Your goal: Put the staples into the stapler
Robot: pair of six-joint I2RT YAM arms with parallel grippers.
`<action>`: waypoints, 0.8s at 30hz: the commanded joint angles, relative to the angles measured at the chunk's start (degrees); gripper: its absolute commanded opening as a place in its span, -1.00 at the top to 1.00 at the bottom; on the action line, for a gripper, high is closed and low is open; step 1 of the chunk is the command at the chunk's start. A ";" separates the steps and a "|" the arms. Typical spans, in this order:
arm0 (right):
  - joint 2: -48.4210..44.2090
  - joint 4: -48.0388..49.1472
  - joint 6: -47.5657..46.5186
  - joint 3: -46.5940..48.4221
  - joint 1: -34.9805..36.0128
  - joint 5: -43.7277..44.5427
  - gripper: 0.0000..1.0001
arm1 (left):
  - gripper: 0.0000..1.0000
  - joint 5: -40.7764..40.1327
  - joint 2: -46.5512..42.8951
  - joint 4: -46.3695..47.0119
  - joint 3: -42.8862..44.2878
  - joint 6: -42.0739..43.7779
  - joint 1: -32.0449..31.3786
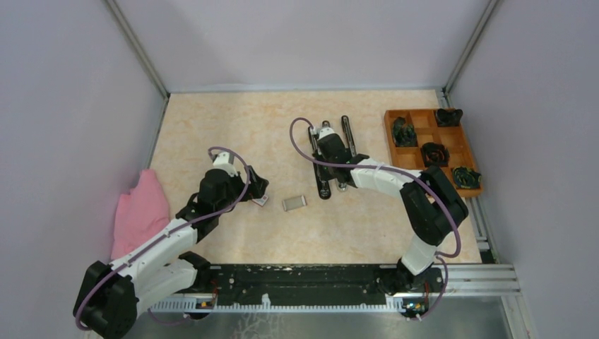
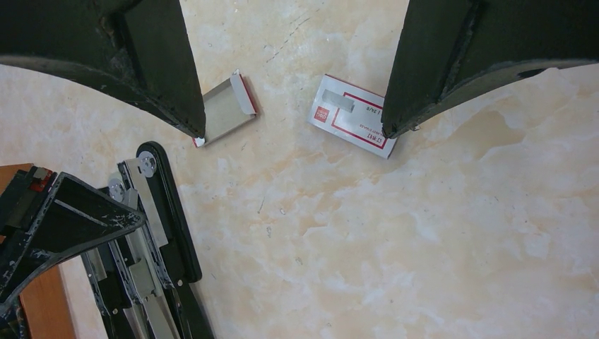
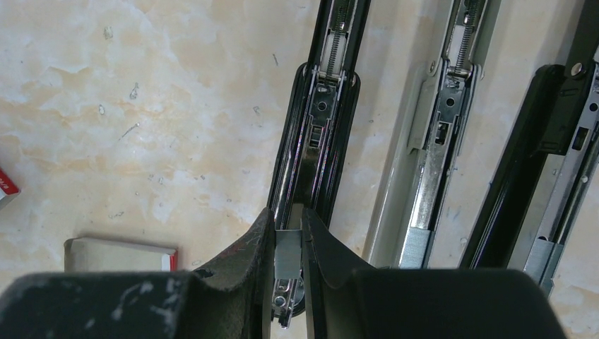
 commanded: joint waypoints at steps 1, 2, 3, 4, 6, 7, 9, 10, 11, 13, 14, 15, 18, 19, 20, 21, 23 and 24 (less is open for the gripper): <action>0.32 0.73 0.12 2.77 0.85 0.93 0.74 | -0.98 -0.62 -0.74 -0.07 -0.49 0.72 0.25; 0.38 0.65 0.13 2.82 0.83 0.98 0.74 | -0.98 -0.53 -0.62 -0.01 -0.47 0.73 0.25; 0.49 0.56 0.21 2.86 0.90 1.13 0.74 | -0.98 -0.54 -0.56 0.01 -0.52 0.68 0.25; 0.51 0.42 0.24 2.87 0.91 1.49 0.74 | -0.98 -0.57 -0.53 0.00 -0.45 0.68 0.24; 0.71 0.07 0.22 2.93 1.04 2.14 0.74 | -0.98 -0.47 -0.41 0.00 -0.45 0.67 0.25; 0.83 -0.28 0.22 3.02 1.15 2.49 0.74 | -0.98 -0.42 -0.40 0.01 -0.46 0.67 0.23; 1.09 -1.15 0.22 3.26 1.33 3.22 0.74 | -0.98 -0.50 -0.38 0.08 -0.52 0.72 0.25; 1.21 -1.55 0.29 3.35 1.47 3.74 0.74 | -0.98 -0.51 -0.34 0.09 -0.57 0.67 0.23; 1.22 -1.85 0.37 3.39 1.65 4.22 0.74 | -0.98 -0.49 -0.31 0.09 -0.55 0.67 0.25; 1.18 -2.40 0.39 3.41 1.99 4.85 0.74 | -0.98 -0.49 -0.30 0.09 -0.53 0.74 0.22; 1.18 -2.77 0.37 3.40 2.17 5.36 0.74 | -0.98 -0.48 -0.30 0.14 -0.55 0.70 0.25; 1.07 -3.02 0.31 3.40 2.41 5.88 0.74 | -0.98 -0.41 -0.24 0.18 -0.60 0.67 0.21; 1.16 -3.33 0.30 3.15 2.74 6.36 0.73 | -0.98 -0.27 -0.15 0.33 -0.59 0.65 0.21; 1.18 -3.39 0.30 3.03 2.76 6.38 0.72 | -0.98 -0.23 -0.14 0.33 -0.59 0.69 0.22; 1.18 -3.39 0.37 2.92 2.71 6.33 0.72 | -0.98 -0.21 -0.12 0.35 -0.54 0.64 0.25; 1.14 -3.46 0.39 2.88 2.75 6.28 0.71 | -0.98 -0.14 -0.08 0.35 -0.54 0.73 0.23; 0.97 -3.48 0.39 2.64 2.79 6.12 0.68 | -0.98 -0.14 -0.14 0.34 -0.59 0.68 0.23; 0.64 -3.46 0.39 2.42 2.83 6.14 0.67 | -0.98 -0.19 -0.14 0.31 -0.65 0.65 0.24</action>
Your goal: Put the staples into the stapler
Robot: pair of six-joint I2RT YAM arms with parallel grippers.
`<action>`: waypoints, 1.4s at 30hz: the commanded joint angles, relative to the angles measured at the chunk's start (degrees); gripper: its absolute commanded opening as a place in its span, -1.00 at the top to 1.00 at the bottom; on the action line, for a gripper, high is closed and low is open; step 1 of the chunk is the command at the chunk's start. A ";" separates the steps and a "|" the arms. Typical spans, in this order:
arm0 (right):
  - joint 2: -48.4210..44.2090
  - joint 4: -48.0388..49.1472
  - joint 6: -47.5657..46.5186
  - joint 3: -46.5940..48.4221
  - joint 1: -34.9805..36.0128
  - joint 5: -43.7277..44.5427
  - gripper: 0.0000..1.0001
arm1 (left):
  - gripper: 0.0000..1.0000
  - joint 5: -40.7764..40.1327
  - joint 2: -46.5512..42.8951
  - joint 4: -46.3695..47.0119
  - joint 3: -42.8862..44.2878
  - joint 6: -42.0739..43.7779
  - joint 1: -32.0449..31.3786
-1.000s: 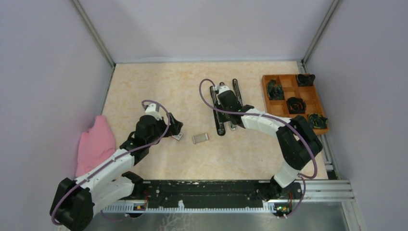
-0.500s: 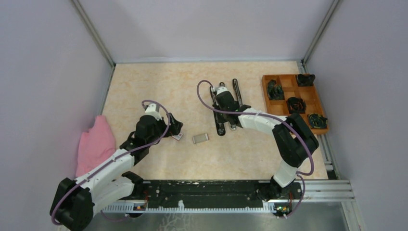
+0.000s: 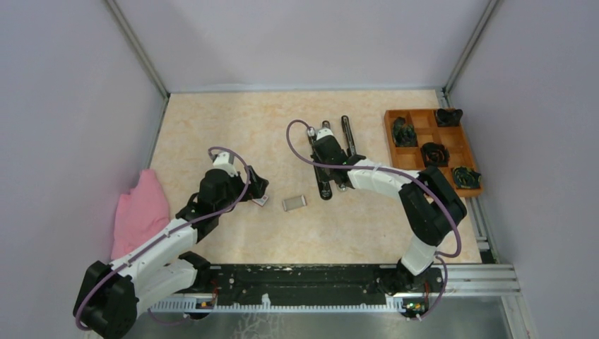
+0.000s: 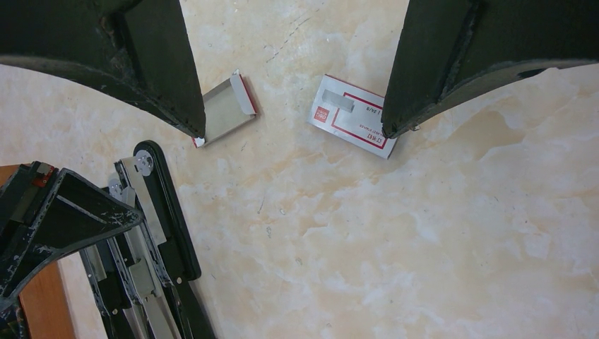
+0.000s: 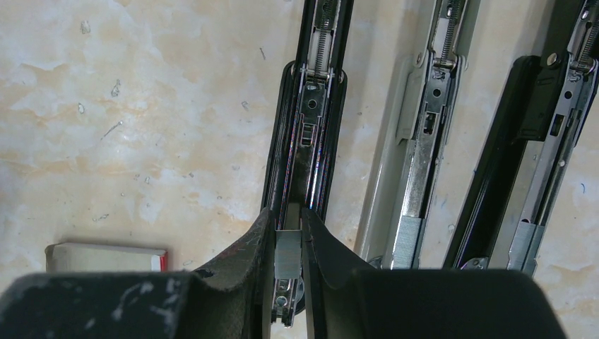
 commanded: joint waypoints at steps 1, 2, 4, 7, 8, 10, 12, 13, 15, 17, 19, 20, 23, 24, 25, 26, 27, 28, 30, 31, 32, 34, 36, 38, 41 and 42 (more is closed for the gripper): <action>-0.29 -1.00 0.22 1.16 0.84 1.21 0.67 | -0.98 -0.14 -0.20 0.38 -0.63 0.63 0.25; -0.56 -0.79 0.22 0.90 0.84 1.34 0.66 | -0.98 -0.14 -0.22 0.39 -0.64 0.64 0.24; -1.04 -0.47 0.10 0.38 0.87 1.72 0.65 | -0.98 -0.09 -0.17 0.44 -0.66 0.64 0.25; -1.60 0.49 -0.47 -0.77 0.91 1.38 0.64 | -0.98 -0.04 -0.26 0.44 -0.67 0.56 0.23; -1.59 0.82 -0.75 -1.01 0.97 0.90 0.62 | -0.98 0.07 -0.30 0.42 -0.72 0.55 0.25; -1.63 1.43 -1.45 -1.40 0.91 0.43 0.59 | -0.98 0.14 -0.41 0.48 -0.74 0.55 0.25; -1.57 1.47 -2.07 -1.65 0.91 0.27 0.58 | -0.98 0.15 -0.48 0.38 -0.70 0.56 0.25; -1.58 1.57 -2.29 -1.78 0.86 0.21 0.57 | -0.98 0.15 -0.54 0.43 -0.70 0.57 0.25; -1.63 1.97 -2.61 -2.08 0.87 0.22 0.56 | -0.98 0.20 -0.58 0.44 -0.75 0.59 0.25; -3.06 2.27 -2.68 -2.28 0.93 0.02 0.55 | -0.98 0.22 -0.54 0.41 -0.75 0.56 0.19; -3.95 2.72 -2.75 -2.60 0.92 -0.31 0.54 | -0.98 0.19 -0.55 0.43 -0.72 0.63 0.23; -4.21 2.88 -2.77 -2.68 0.96 -0.54 0.53 | -0.98 0.21 -0.57 0.44 -0.70 0.67 0.19; -5.07 3.17 -2.94 -2.77 0.92 -0.74 0.47 | -0.98 0.25 -0.48 0.61 -0.77 0.74 0.25; -5.32 3.16 -3.01 -2.78 0.88 -0.77 0.44 | -0.98 0.29 -0.44 0.59 -0.71 0.72 0.25; -5.60 3.20 -3.08 -2.78 0.91 -0.79 0.41 | -0.98 0.33 -0.37 0.61 -0.76 0.74 0.23; -5.79 3.11 -3.12 -2.74 0.92 -0.87 0.38 | -0.98 0.32 -0.35 0.57 -0.70 0.70 0.25; -6.12 3.04 -3.03 -2.71 0.90 -1.09 0.34 | -0.98 0.39 -0.37 0.61 -0.78 0.72 0.25; -6.54 3.10 -2.99 -2.78 0.92 -1.27 0.31 | -0.98 0.43 -0.36 0.67 -0.72 0.60 0.25; -7.42 3.41 -2.74 -3.15 0.90 -1.58 0.25 | -0.98 0.91 -0.39 0.92 -0.82 0.54 0.24; -7.78 3.73 -2.65 -3.29 0.91 -1.61 0.23 | -0.98 1.15 -0.25 1.14 -0.79 0.36 0.25; -8.02 3.92 -2.54 -3.48 0.90 -1.50 0.21 | -0.98 1.34 -0.23 1.31 -0.94 0.17 0.24; -7.92 4.00 -2.24 -3.81 0.88 -1.07 0.16 | -0.98 2.00 -0.05 1.83 -0.83 -0.46 0.25; -7.61 4.16 -1.94 -4.37 0.92 -0.68 0.13 | -0.98 2.53 0.27 2.35 -0.75 -1.22 0.34; -7.34 4.13 -1.62 -5.05 0.88 -0.66 0.11 | -0.98 3.50 0.74 2.34 -0.19 -2.01 0.78; -7.19 5.14 -1.15 -6.59 0.90 -0.66 0.10 | -0.98 5.35 1.63 2.18 0.66 -3.70 1.73; -7.15 5.47 -0.99 -7.07 0.90 -0.87 0.10 | -0.98 6.05 2.00 2.20 0.96 -4.31 2.14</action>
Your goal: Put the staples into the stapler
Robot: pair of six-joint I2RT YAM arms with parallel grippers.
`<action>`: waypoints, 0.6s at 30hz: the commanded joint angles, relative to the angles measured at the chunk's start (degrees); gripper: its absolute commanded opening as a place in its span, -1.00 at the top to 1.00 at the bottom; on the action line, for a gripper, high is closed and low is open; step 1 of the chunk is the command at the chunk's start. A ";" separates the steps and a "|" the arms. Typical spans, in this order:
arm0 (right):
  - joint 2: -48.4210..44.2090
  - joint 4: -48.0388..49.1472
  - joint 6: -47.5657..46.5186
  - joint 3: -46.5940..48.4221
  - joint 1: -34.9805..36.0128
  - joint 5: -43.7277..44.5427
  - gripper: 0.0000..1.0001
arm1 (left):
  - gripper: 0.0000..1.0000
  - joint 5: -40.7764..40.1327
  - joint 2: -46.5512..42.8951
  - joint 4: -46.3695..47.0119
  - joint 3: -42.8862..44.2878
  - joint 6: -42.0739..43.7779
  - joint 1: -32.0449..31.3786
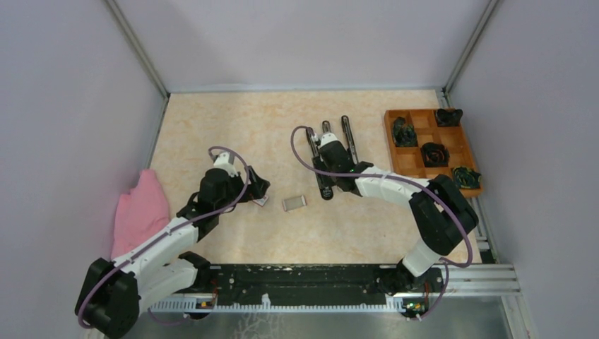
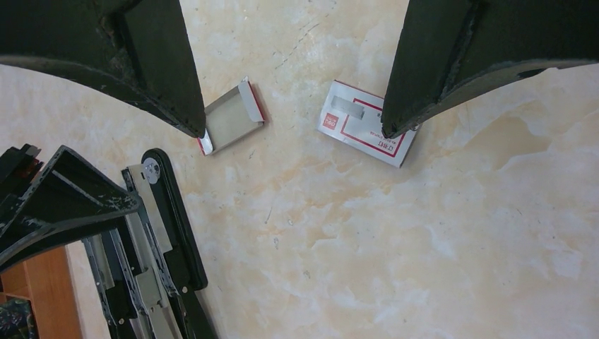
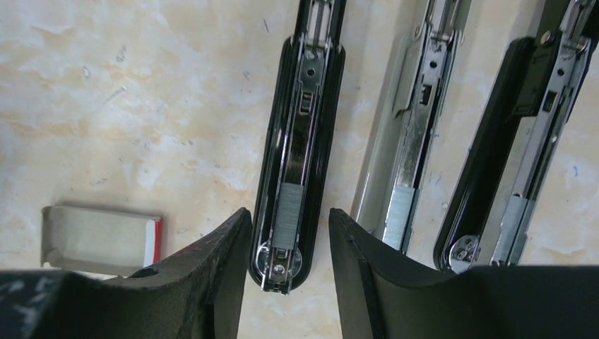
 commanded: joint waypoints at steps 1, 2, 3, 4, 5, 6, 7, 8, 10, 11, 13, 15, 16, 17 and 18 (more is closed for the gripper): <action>-1.53 3.08 1.14 -2.21 0.91 -0.03 0.10 | -0.98 4.04 1.44 1.68 1.51 -3.35 1.80; -1.41 3.57 1.21 -2.56 1.07 -0.19 0.10 | -0.98 4.93 2.00 1.76 1.76 -4.00 2.24; -1.24 3.76 1.18 -2.86 1.28 -0.09 0.10 | -0.98 5.82 2.49 1.86 1.99 -4.68 2.59; -1.04 4.02 1.17 -3.11 1.43 0.15 0.10 | -0.98 6.65 3.05 1.91 2.26 -5.26 2.99; -0.88 4.36 1.12 -3.37 1.47 0.21 0.10 | -0.98 7.49 3.62 1.92 2.52 -5.89 3.32; -0.75 4.97 1.02 -3.88 1.53 0.16 0.10 | -0.98 8.31 4.26 2.03 2.70 -6.46 3.61; -0.66 5.62 0.90 -4.21 1.58 0.08 0.12 | -0.98 8.92 4.84 2.11 2.91 -7.27 3.85; -0.57 6.12 0.73 -4.52 1.67 -0.03 0.14 | -0.98 9.46 5.21 2.17 3.17 -7.88 4.07; -0.25 6.64 0.06 -4.89 1.86 -0.35 0.18 | -0.98 10.28 5.94 2.18 3.64 -8.96 4.40; -0.03 6.86 -0.37 -5.00 2.03 -0.37 0.20 | -0.98 10.72 6.44 2.28 3.87 -9.44 4.53; 0.50 7.18 -0.98 -5.12 2.32 -0.48 0.26 | -0.98 11.91 7.51 2.48 4.53 -10.69 5.18; 0.47 7.81 -1.46 -5.57 2.54 -0.55 0.34 | -0.98 12.86 9.11 2.74 5.51 -12.01 5.63; 0.30 8.30 -1.80 -5.85 2.73 -0.71 0.39 | -0.98 13.46 9.97 3.09 5.94 -12.68 5.83; 0.17 8.88 -2.16 -6.10 2.83 -1.13 0.44 | -0.98 14.06 10.80 3.47 6.40 -13.34 6.11; 0.15 9.35 -2.54 -6.22 2.91 -1.69 0.48 | -0.98 14.76 11.69 3.98 6.79 -14.21 6.34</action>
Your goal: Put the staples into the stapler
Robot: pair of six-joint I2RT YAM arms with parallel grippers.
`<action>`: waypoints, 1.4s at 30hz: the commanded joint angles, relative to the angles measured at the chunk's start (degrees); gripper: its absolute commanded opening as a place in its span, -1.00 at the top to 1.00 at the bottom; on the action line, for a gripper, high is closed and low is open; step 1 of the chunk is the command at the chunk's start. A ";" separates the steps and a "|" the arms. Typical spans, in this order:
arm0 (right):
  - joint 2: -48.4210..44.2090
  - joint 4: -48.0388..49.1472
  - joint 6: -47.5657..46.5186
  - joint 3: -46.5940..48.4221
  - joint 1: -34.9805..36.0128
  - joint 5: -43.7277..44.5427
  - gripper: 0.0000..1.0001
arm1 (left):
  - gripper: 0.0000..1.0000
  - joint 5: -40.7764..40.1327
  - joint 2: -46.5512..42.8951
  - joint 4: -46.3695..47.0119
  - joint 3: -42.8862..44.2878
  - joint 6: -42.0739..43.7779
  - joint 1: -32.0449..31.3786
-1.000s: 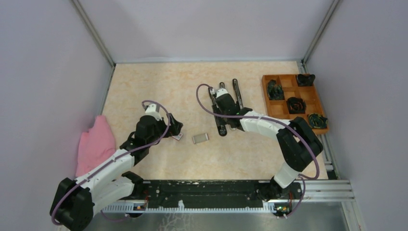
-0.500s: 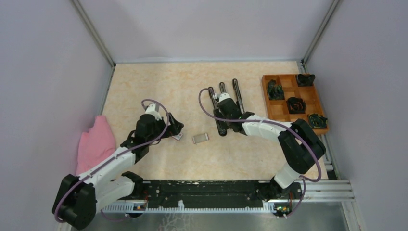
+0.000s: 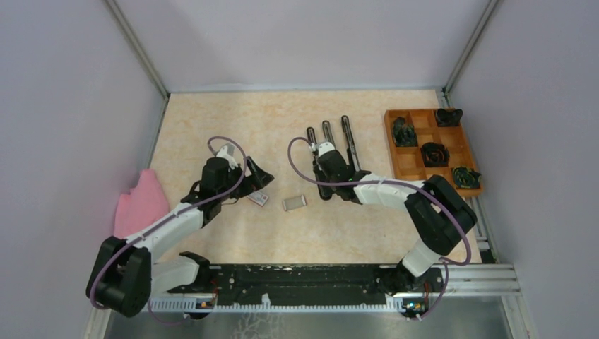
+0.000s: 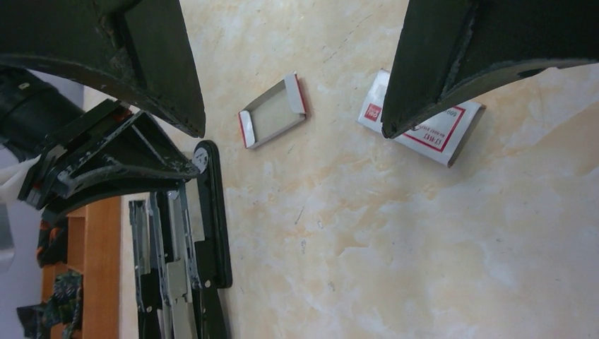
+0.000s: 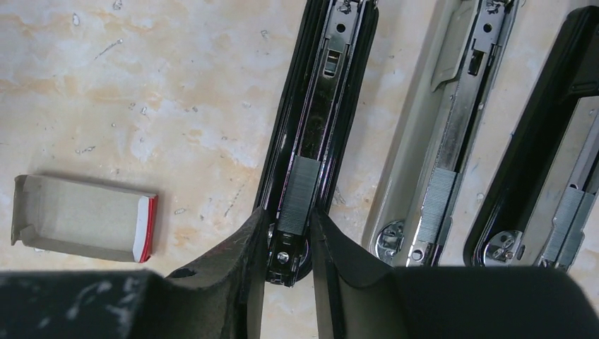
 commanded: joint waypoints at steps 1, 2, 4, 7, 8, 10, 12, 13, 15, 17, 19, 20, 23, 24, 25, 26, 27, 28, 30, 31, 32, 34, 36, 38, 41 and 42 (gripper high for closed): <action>-0.22 4.99 -2.29 -0.33 1.02 -2.07 0.51 | -0.98 4.37 3.45 3.47 3.25 -4.71 1.38; -0.13 5.46 -2.80 -0.26 1.07 -2.87 0.55 | -0.98 4.93 4.49 4.21 3.69 -5.53 1.57; 0.15 6.66 -3.65 -0.05 1.21 -4.34 0.63 | -0.98 5.70 6.82 5.54 4.71 -7.23 2.00; 0.75 7.86 -4.52 0.79 1.47 -7.41 0.70 | -0.98 7.93 11.23 8.40 6.30 -10.30 3.04; 0.94 8.42 -5.12 1.02 1.63 -8.35 0.72 | -0.98 8.63 13.41 9.64 6.77 -11.55 3.32; 1.39 9.06 -6.22 1.45 2.08 -9.56 0.76 | -0.97 9.59 16.92 12.31 7.79 -13.42 3.56; 1.89 9.57 -6.80 1.84 2.35 -10.50 0.77 | -0.96 10.33 20.47 13.57 9.56 -14.51 3.83; 2.18 10.02 -7.10 1.87 2.54 -10.78 0.78 | -0.96 10.38 22.34 14.00 10.48 -15.03 3.84; 2.55 11.15 -7.53 1.51 2.82 -11.21 0.79 | -0.94 10.93 26.26 16.22 11.96 -16.28 4.08; 2.57 12.13 -7.81 1.07 2.93 -11.43 0.80 | -0.91 12.38 30.07 19.35 12.92 -17.96 4.44; 2.63 13.04 -7.91 0.51 3.01 -11.57 0.81 | -0.85 13.69 33.57 24.19 13.71 -19.24 4.60; 2.57 13.39 -7.99 0.30 3.02 -11.54 0.81 | -0.83 14.03 35.14 25.67 14.11 -19.94 4.63; 2.56 14.40 -8.02 -0.46 3.07 -11.74 0.83 | -0.78 14.31 38.96 29.54 14.70 -21.74 4.75; 2.58 14.89 -8.02 -0.76 3.04 -11.79 0.83 | -0.75 13.99 39.96 30.79 14.74 -22.37 4.73; 2.57 15.19 -8.08 -0.96 3.02 -11.77 0.83 | -0.73 13.94 40.98 32.23 14.71 -23.04 4.73; 2.57 15.48 -8.23 -1.24 3.07 -11.72 0.84 | -0.70 13.97 42.11 33.63 14.73 -23.78 4.73; 2.61 15.66 -8.31 -1.35 3.03 -11.63 0.84 | -0.68 13.98 43.19 35.08 14.81 -24.40 4.73; 2.57 15.79 -8.42 -1.44 3.02 -11.62 0.84 | -0.65 14.07 44.34 36.53 14.88 -25.16 4.66; 2.62 16.09 -8.52 -1.67 3.03 -11.67 0.84 | -0.57 14.28 46.97 39.86 14.97 -26.57 4.68; 2.60 16.16 -8.61 -1.77 3.00 -11.70 0.84 | -0.53 14.46 48.50 41.35 15.17 -27.13 4.74; 2.57 16.17 -8.76 -1.82 2.98 -11.71 0.85 | -0.50 14.48 49.61 42.65 15.46 -27.34 4.77; 4.26 16.10 -9.06 -1.86 3.02 -11.63 0.86 | -0.45 14.31 50.99 44.83 15.96 -27.13 4.88; 4.78 15.82 -9.31 -1.88 3.02 -11.62 0.87 | -0.42 13.84 51.79 46.55 16.52 -26.22 5.24; 5.05 15.68 -9.51 -1.90 3.00 -11.54 0.88 | -0.38 13.53 52.29 47.73 17.49 -24.87 6.01; 5.49 15.97 -9.68 -2.12 3.00 -11.58 0.89 | -0.30 13.42 52.59 49.71 18.31 -22.99 7.53; 5.61 15.99 -9.71 -2.09 3.02 -11.68 0.89 | -0.26 13.52 52.52 50.44 18.53 -22.40 8.04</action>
